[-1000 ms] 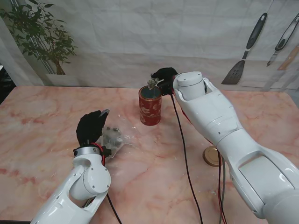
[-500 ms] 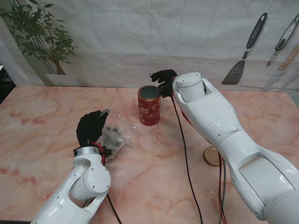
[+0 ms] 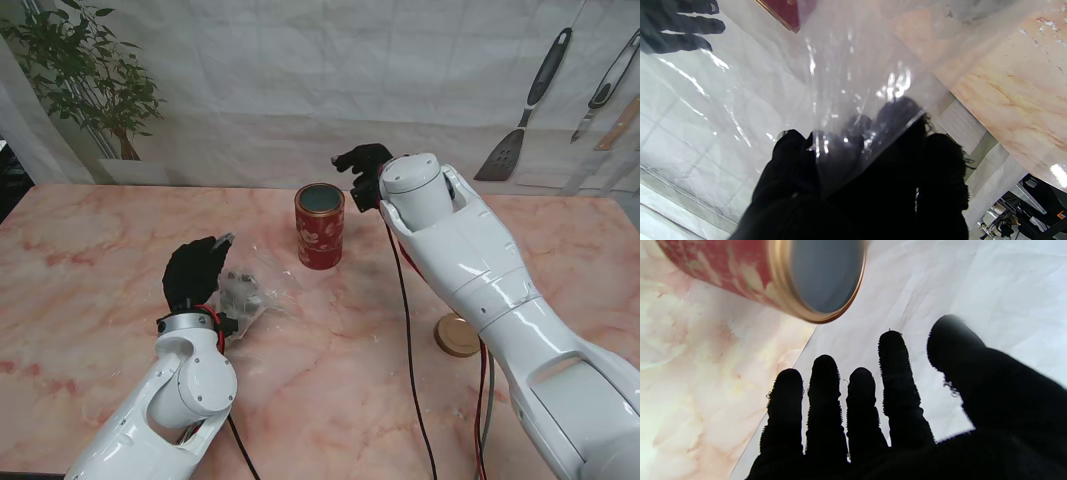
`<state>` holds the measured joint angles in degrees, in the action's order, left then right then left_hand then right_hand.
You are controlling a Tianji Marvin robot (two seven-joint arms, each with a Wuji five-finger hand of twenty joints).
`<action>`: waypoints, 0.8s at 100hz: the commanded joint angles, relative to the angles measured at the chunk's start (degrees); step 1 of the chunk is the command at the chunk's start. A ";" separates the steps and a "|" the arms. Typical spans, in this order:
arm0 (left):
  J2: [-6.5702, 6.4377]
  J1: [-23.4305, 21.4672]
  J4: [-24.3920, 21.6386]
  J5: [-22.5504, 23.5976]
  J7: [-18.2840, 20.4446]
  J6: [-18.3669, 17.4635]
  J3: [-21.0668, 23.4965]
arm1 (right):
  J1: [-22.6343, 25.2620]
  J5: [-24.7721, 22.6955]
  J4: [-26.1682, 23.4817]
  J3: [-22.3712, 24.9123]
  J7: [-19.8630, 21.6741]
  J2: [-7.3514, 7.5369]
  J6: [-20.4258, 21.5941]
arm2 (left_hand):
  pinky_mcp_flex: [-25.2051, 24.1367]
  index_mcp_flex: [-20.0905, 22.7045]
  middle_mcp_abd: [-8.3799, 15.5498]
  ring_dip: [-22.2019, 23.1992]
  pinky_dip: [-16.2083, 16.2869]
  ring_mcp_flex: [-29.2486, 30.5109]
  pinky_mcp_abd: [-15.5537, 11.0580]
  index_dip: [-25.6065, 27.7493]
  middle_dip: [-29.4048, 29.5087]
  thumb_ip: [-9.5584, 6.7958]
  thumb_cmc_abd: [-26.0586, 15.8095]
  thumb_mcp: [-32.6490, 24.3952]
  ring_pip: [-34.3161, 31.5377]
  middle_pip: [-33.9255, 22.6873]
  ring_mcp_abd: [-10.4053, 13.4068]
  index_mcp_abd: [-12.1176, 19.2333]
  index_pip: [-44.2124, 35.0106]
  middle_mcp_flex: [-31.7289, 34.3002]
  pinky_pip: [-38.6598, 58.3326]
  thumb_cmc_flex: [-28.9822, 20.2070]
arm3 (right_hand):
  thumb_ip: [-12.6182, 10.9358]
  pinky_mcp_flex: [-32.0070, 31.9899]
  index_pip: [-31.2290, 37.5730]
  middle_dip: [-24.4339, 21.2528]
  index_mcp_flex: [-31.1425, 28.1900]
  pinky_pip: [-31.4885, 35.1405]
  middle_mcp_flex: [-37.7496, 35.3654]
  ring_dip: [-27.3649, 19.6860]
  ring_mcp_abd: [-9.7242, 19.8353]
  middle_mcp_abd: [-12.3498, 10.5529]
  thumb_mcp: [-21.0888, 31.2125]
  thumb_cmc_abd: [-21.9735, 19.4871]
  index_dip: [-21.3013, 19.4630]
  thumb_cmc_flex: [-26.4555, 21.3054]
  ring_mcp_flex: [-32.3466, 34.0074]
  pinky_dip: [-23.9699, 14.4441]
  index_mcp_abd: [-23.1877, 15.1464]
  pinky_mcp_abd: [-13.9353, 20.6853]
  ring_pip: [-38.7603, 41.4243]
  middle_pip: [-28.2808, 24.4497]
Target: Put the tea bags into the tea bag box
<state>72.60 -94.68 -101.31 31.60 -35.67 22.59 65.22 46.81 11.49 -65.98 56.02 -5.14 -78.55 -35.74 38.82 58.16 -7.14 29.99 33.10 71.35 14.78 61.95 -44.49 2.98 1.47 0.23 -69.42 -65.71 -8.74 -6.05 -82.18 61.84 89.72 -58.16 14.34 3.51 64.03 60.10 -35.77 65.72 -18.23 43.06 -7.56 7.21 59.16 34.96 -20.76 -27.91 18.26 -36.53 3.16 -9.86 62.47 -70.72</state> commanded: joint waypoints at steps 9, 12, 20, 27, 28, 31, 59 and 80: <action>0.03 0.28 -0.78 0.10 0.80 0.21 -0.07 | 2.66 -2.26 -3.00 1.35 1.14 1.76 -0.85 | 0.99 0.51 7.06 0.20 -0.19 1.26 -2.21 0.35 0.36 -1.60 -3.27 -0.24 0.22 0.78 -0.49 -1.34 -2.67 -1.10 0.75 -5.89 | -0.94 -0.14 -1.06 -0.89 2.32 -0.87 1.63 0.22 0.55 -1.03 1.73 1.21 -0.67 1.33 -0.59 0.67 -2.15 -0.39 0.60 0.27; 0.02 0.30 -0.80 0.17 0.80 0.23 -0.08 | 3.27 -2.46 -3.73 1.77 1.06 1.99 -0.84 | 0.99 0.51 7.07 0.20 -0.19 1.26 -2.21 0.35 0.36 -1.59 -3.31 -0.22 0.22 0.79 -0.49 -1.34 -2.67 -1.10 0.75 -5.84 | -0.95 -0.22 -1.24 -1.04 2.55 -0.92 1.66 0.20 0.49 -0.96 1.77 1.20 -0.66 1.19 -0.62 0.69 -2.22 -0.29 0.58 0.31; -0.02 0.33 -0.88 0.36 0.89 0.36 -0.10 | 5.20 -3.22 -6.11 2.99 1.42 2.86 -0.64 | 0.99 0.51 7.09 0.21 -0.19 1.26 -2.21 0.35 0.36 -1.59 -3.28 -0.23 0.22 0.81 -0.49 -1.34 -2.67 -1.14 0.75 -5.87 | -1.83 -0.29 -3.71 -2.45 3.25 -1.03 1.97 -0.06 0.35 -0.92 1.95 0.39 -0.21 1.30 -0.80 0.75 -2.15 -0.58 0.44 0.85; -0.04 0.35 -0.95 0.47 0.98 0.47 -0.14 | 7.50 -4.44 -8.77 4.01 1.35 3.66 0.01 | 0.99 0.51 7.14 0.21 -0.19 1.26 -2.21 0.35 0.36 -1.60 -3.26 -0.24 0.23 0.79 -0.49 -1.34 -2.67 -1.09 0.75 -5.89 | -1.66 -0.46 -5.00 -3.62 3.41 -1.36 1.77 -0.37 0.15 -0.81 1.68 -0.25 0.45 0.73 -0.67 0.90 -2.91 -0.71 0.33 1.70; -0.04 0.35 -0.95 0.48 0.98 0.48 -0.14 | 7.95 -4.79 -9.28 4.14 1.33 3.80 0.13 | 0.99 0.51 7.14 0.21 -0.19 1.26 -2.21 0.35 0.36 -1.59 -3.23 -0.23 0.23 0.79 -0.49 -1.34 -2.67 -1.08 0.75 -5.87 | -1.60 -0.47 -5.05 -3.76 3.42 -1.39 1.70 -0.42 0.09 -0.78 1.62 -0.33 0.52 0.61 -0.60 0.91 -2.96 -0.73 0.32 1.81; -0.05 0.35 -0.96 0.52 0.99 0.52 -0.16 | 9.26 -6.17 -10.64 4.46 1.07 4.19 0.64 | 0.99 0.51 7.13 0.21 -0.19 1.26 -2.21 0.35 0.36 -1.59 -3.26 -0.22 0.23 0.80 -0.49 -1.34 -2.67 -1.11 0.75 -5.86 | -1.30 -0.40 -5.69 -4.92 2.78 -1.47 0.99 -0.79 -0.27 -0.48 1.40 -0.26 1.49 0.11 -0.28 0.95 -3.34 -0.94 0.22 3.04; -0.06 0.25 -1.05 0.72 0.89 0.39 -0.42 | 22.16 -12.76 -22.36 9.75 -3.52 6.40 7.76 | 0.99 0.51 7.10 0.22 -0.19 1.20 -2.21 0.35 0.34 -1.61 -3.29 -0.26 0.25 0.82 -0.58 -1.34 -2.67 -1.15 0.75 -5.90 | -1.39 -0.26 -8.83 -10.81 2.37 -2.67 0.44 -4.36 -0.95 0.89 2.55 -0.38 4.13 -0.56 -0.10 1.62 -3.87 -1.45 -2.72 8.89; -0.08 0.20 -1.29 1.14 0.69 0.28 -0.85 | 29.73 -15.15 -27.86 13.28 -3.42 7.97 13.59 | 0.99 0.51 7.14 0.23 -0.19 1.20 -2.21 0.35 0.33 -1.60 -3.29 -0.24 0.25 0.82 -0.58 -1.34 -2.67 -1.10 0.75 -5.86 | -6.61 -0.52 -14.53 -16.72 3.59 -5.61 1.24 -8.95 -0.52 1.03 2.90 -1.41 -0.39 2.16 -0.11 2.98 -2.86 -0.93 -11.04 15.13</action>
<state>72.49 -94.58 -101.80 32.66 -35.59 22.92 64.59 74.60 -3.89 -93.29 68.91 -9.08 -71.47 -23.10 38.83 58.16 -7.14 29.99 33.11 71.35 14.78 61.95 -44.49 2.99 1.47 0.23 -69.42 -65.69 -8.74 -6.05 -82.18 61.85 89.72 -58.16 10.00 3.38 51.27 45.22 -33.18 61.57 -18.26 35.45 -8.25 8.28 60.86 34.75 -19.14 -27.91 18.26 -34.43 0.96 -10.98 54.13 -57.50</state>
